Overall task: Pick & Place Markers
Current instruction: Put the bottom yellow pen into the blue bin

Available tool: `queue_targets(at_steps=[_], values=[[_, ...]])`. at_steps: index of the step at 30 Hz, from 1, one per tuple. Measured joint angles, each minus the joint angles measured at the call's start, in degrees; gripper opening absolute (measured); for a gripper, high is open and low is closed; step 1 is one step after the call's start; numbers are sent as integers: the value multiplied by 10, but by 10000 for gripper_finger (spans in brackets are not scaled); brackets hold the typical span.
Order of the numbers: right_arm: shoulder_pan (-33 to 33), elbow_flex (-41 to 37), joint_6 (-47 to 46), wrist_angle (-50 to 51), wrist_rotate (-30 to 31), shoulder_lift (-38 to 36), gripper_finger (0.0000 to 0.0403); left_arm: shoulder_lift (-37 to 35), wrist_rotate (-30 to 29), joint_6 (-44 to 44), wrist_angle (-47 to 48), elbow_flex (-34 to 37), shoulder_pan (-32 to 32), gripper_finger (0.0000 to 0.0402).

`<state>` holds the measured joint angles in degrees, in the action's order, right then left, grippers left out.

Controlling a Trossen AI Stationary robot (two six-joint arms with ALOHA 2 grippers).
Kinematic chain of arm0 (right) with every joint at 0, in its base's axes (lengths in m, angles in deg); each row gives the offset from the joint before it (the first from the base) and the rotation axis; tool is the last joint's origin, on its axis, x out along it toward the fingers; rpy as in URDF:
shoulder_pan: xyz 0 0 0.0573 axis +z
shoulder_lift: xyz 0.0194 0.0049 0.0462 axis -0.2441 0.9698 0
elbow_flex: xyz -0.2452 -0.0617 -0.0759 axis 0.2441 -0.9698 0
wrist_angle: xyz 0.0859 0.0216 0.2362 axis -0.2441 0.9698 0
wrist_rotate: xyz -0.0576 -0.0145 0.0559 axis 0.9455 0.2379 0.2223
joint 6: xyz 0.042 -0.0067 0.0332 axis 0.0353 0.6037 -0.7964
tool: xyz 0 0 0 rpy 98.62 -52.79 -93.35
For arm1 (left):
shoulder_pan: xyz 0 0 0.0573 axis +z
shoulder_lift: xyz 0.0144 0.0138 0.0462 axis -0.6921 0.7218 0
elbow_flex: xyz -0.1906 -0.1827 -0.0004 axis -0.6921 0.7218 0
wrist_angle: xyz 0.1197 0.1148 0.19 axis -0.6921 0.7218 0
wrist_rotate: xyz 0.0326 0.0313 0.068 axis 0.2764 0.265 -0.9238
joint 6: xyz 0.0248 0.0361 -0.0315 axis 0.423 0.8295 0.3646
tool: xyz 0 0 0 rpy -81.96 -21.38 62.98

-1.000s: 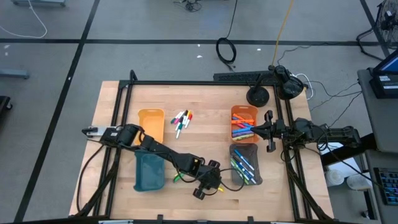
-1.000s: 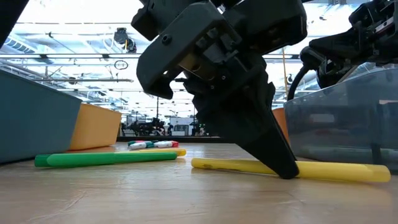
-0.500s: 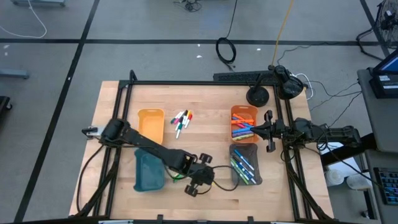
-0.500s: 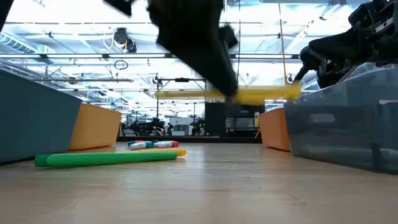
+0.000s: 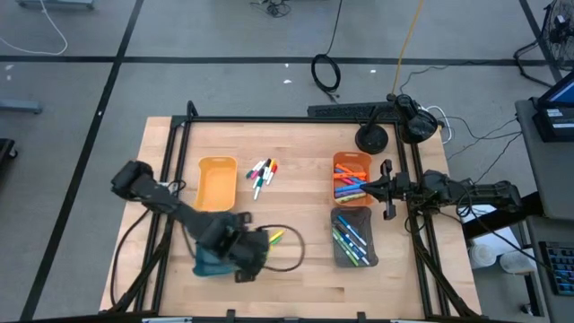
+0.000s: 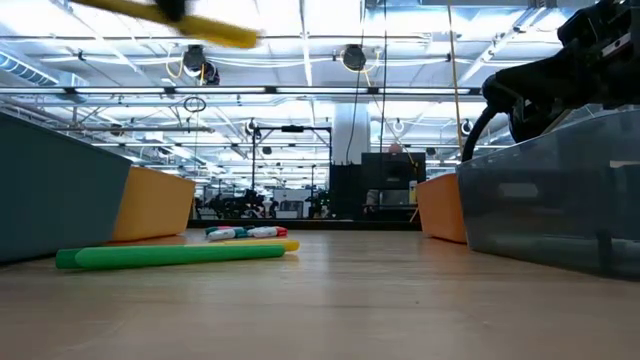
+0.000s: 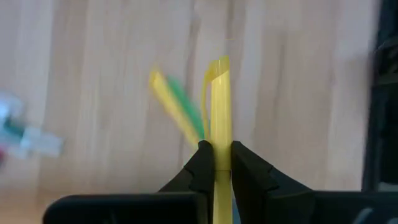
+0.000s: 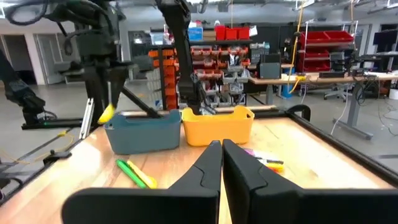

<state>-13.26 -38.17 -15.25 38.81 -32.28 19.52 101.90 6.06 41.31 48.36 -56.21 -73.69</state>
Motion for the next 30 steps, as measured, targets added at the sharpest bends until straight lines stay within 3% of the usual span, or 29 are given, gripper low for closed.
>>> queue_targets(at_steps=[6,11,16,20,23,30], values=[[0,0,0,0,0,2,4,-10,-58,-188,131,0,-48,43],[0,0,0,-1,0,2,4,-10,-73,-343,210,12,-86,45],[0,0,0,0,0,2,4,-10,-41,-523,255,43,-121,34],[0,0,0,0,0,2,4,-10,3,-638,252,86,-129,48],[0,0,0,0,0,2,4,-10,42,-684,245,121,-128,56],[0,0,0,0,0,2,4,-10,41,-689,193,157,-111,60]])
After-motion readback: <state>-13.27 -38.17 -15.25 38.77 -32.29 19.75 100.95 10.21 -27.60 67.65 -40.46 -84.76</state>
